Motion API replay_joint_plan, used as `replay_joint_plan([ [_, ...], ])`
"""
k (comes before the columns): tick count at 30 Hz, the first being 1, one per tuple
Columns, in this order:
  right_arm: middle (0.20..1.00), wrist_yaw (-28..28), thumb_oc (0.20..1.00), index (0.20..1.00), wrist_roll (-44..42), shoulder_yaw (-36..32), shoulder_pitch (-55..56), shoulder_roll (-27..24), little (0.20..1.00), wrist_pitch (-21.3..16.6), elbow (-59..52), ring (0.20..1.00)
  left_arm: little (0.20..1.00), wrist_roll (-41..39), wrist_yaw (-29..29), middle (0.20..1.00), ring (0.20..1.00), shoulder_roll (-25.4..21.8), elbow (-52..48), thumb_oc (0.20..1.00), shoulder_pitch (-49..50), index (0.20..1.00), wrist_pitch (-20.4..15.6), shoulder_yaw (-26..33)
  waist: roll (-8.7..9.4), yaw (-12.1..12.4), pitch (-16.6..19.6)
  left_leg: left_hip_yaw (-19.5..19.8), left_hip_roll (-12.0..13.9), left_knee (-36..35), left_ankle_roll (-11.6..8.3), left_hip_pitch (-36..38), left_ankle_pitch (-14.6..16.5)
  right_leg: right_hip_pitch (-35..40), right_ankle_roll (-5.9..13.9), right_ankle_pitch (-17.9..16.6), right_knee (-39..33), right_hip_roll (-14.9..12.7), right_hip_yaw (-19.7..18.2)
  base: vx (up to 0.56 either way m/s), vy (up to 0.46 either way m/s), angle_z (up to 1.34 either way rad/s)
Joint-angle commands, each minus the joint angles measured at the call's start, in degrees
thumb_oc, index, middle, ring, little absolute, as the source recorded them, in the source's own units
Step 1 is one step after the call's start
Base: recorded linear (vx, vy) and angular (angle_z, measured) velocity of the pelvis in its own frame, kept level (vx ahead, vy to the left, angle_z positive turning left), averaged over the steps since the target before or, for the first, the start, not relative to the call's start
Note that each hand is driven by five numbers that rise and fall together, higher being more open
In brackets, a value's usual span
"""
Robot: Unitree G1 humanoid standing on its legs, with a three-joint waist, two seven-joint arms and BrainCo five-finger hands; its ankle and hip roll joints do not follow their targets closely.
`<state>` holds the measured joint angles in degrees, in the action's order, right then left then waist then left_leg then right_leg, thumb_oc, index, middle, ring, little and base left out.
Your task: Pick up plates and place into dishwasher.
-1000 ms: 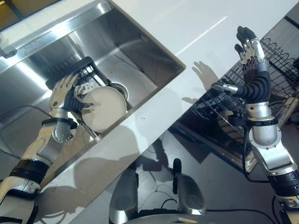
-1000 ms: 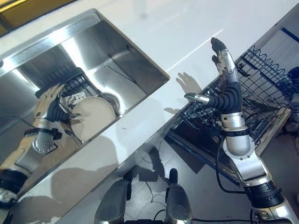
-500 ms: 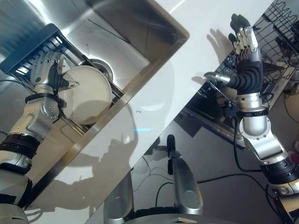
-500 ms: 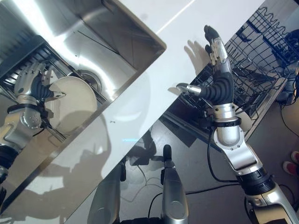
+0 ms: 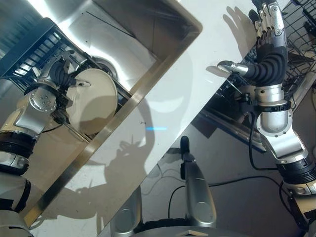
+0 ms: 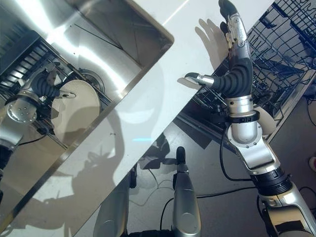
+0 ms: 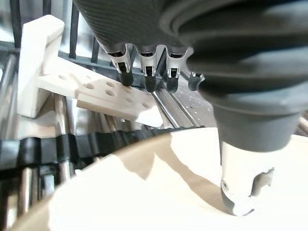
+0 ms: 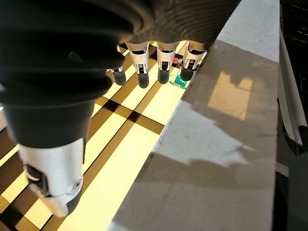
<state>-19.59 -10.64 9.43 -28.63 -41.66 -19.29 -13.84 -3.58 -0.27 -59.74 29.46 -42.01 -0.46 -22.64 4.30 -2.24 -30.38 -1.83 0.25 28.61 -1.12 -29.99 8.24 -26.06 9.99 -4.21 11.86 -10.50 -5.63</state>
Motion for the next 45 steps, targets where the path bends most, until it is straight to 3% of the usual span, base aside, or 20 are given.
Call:
replay_joint_plan([
  [1, 1.0, 1.85, 1.0, 1.0, 0.65, -4.35, 1.57, -3.83, 1.0, 0.51, -4.27, 1.0, 1.0, -3.86, -7.12, 1.0, 1.0, 5.32, -8.02, 1.0, 5.39, 1.0, -5.65, -0.38, -2.62, -1.34, 0.59, -0.28, -3.75, -5.89, 4.34, 3.88, 0.24, -0.91, -1.05, -0.87, 2.44, 1.7, 0.71, 0.04, 0.03, 0.01],
  [4, 1.0, 2.23, 1.0, 1.0, 0.58, -5.18, 2.83, -3.87, 1.0, 0.46, -4.81, 1.0, 1.0, -1.57, -4.41, 1.0, 1.0, 4.8, -11.48, 1.0, 7.4, 1.0, -5.93, 0.55, -3.02, -1.08, 0.59, -0.23, -3.93, -6.05, 4.42, 4.23, 0.18, -0.65, -1.03, -0.78, 2.44, 1.54, 0.97, 0.01, 0.008, 0.01],
  [14, 1.0, 2.15, 1.0, 1.0, 2.95, -7.22, 5.76, -1.18, 1.0, 0.4, -5.6, 1.0, 1.0, 14.84, 17.99, 1.0, 1.0, 2.81, -18.01, 1.0, 11.57, 1.0, 0.45, 10.61, -3.06, 0.75, 0.59, 0.99, -4.76, -6.42, 4.57, 4.38, 0.07, -0.49, -1.38, -0.27, 2.71, 1.36, 2.4, -0.01, -0.016, 0.01],
  [16, 1.0, 1.87, 1.0, 1.0, 3.16, -7.39, 6.09, -0.79, 1.0, 0.29, -5.64, 1.0, 1.0, 14.25, 18.29, 1.0, 1.0, 2.87, -18.51, 1.0, 11.85, 1.0, 0.61, 12.39, -2.82, 0.98, 0.59, 1.14, -4.83, -6.56, 4.61, 4.52, 0.0, -0.41, -1.42, -0.24, 2.71, 1.46, 2.66, -0.02, -0.041, 0.01],
  [22, 1.0, 1.73, 1.0, 1.0, 2.77, -8.1, 6.54, -0.96, 1.0, 0.27, -5.6, 1.0, 1.0, 14.01, 7.19, 1.0, 1.0, 3.07, -19.94, 1.0, 13.48, 1.0, 0.67, 12.29, -2.86, 0.99, 0.59, 1.26, -4.86, -7.22, 4.6, 4.83, -0.49, -0.46, -1.24, -0.47, 2.7, 1.63, 3.04, -0.01, -0.006, 0.0],
  [24, 1.0, 1.68, 1.0, 1.0, 2.06, -8.22, 6.04, -1.82, 1.0, 0.49, -5.69, 1.0, 1.0, 13.62, -2.17, 1.0, 1.0, 2.16, -21.03, 1.0, 13.32, 1.0, 0.97, 10.34, -3.02, 0.79, 0.59, 1.13, -4.79, -7.37, 4.58, 4.57, -0.59, -0.74, -1.14, -0.7, 2.47, 1.64, 2.92, -0.04, 0.001, 0.0],
  [27, 1.0, 1.63, 1.0, 1.0, 1.34, -8.51, 6.31, -3.01, 1.0, 0.58, -6.49, 1.0, 1.0, 12.52, -14.33, 1.0, 1.0, 1.22, -23.97, 1.0, 13.95, 1.0, 4.99, 7.84, -3.37, 0.55, 0.59, 0.86, -4.76, -7.75, 4.77, 4.71, -0.62, -0.82, -1.0, -1.09, 2.1, 1.62, 2.83, -0.01, 0.002, 0.0],
  [29, 1.0, 1.53, 1.0, 1.0, 0.39, -8.66, 6.27, -4.62, 1.0, 0.44, -6.71, 1.0, 1.0, 9.89, -26.52, 1.0, 1.0, -0.76, -25.65, 1.0, 13.3, 1.0, 6.95, 4.95, -3.82, 0.12, 0.59, 0.47, -4.77, -7.79, 4.81, 4.94, -0.51, -0.68, -0.93, -1.38, 1.8, 1.38, 2.77, -0.02, 0.044, 0.02],
  [31, 1.0, 1.35, 1.0, 1.0, -0.76, -8.72, 6.27, -6.35, 1.0, -0.04, -6.54, 1.0, 1.0, 7.97, -32.59, 1.0, 1.0, -2.55, -26.59, 1.0, 12.67, 1.0, 8.65, 2.36, -4.31, -0.2, 0.59, 0.11, -4.8, -7.95, 4.76, 5.4, -0.51, -0.28, -0.91, -1.78, 1.41, 1.17, 2.7, -0.01, 0.061, 0.03],
  [37, 1.0, 1.42, 1.0, 1.0, -2.75, -8.45, 6.58, -8.63, 1.0, -0.79, -6.32, 1.0, 1.0, 4.43, -37.58, 1.0, 1.0, -3.83, -26.47, 1.0, 11.02, 1.0, 9.49, -2.38, -4.51, -0.75, 0.59, -0.53, -4.79, -7.62, 4.89, 6.52, 0.03, 0.97, -0.78, -1.76, 1.09, 0.87, 2.43, 0.01, 0.014, 0.01],
  [45, 1.0, 0.85, 1.0, 1.0, -2.38, -8.74, 7.82, -8.57, 1.0, -1.71, -6.13, 1.0, 1.0, 4.29, -39.07, 1.0, 1.0, -4.21, -27.09, 1.0, 13.58, 1.0, 8.04, -1.84, -4.45, -0.33, 0.59, -0.55, -4.72, -7.28, 5.09, 6.43, 0.31, 1.36, -0.76, -1.66, 1.02, 0.86, 2.68, 0.0, 0.0, 0.0],
])
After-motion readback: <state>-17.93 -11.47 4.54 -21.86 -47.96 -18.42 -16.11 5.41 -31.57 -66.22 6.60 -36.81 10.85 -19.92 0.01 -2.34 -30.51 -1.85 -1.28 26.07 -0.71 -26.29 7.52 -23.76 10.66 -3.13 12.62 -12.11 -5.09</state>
